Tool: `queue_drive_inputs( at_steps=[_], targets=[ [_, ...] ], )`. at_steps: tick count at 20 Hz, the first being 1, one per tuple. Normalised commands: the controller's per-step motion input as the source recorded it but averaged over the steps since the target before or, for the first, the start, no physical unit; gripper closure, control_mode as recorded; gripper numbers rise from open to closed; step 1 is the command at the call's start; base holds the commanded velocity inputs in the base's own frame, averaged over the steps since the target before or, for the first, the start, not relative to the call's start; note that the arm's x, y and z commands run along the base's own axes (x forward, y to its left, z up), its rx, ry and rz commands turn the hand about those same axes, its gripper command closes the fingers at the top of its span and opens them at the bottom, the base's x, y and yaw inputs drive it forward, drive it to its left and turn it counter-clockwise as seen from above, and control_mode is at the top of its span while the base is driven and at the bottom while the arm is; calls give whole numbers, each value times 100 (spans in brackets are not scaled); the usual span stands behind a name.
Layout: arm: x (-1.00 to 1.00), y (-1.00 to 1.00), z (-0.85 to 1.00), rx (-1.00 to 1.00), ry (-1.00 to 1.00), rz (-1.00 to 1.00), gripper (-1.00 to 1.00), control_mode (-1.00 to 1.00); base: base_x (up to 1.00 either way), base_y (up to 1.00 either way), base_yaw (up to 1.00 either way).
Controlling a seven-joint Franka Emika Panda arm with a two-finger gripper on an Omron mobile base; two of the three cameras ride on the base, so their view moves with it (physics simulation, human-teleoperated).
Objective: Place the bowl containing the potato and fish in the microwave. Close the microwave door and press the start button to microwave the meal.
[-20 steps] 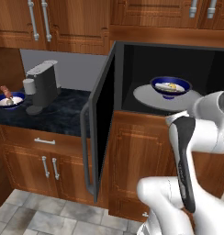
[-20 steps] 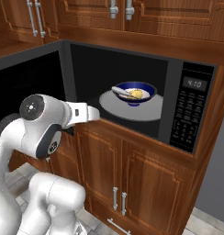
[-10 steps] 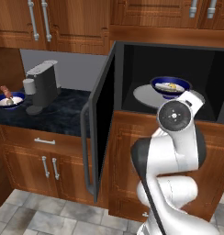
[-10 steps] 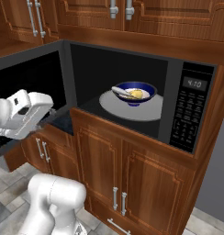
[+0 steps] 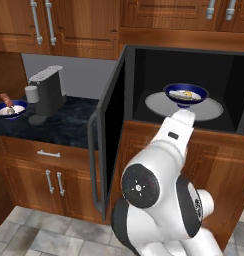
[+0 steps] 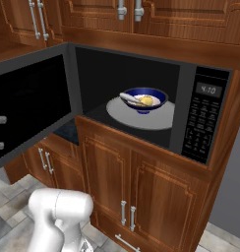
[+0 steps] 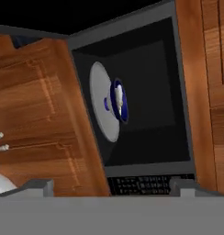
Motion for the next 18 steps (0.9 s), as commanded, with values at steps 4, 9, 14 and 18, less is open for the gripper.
queue_drive_inputs(
  at_steps=[4, 9, 14, 18],
  targets=[
    [-63, 82, 0, -42, -10, 6, -100, -100, 0, 0, 0],
    [-26, 91, 0, -35, -3, 1, -100, -100, 0, 0, 0],
    [-1, 81, 0, -26, 0, 0, -100, -100, 0, 0, 0],
    [0, 85, 0, -25, 0, 0, -100, -100, 0, 0, 0]
  ],
)
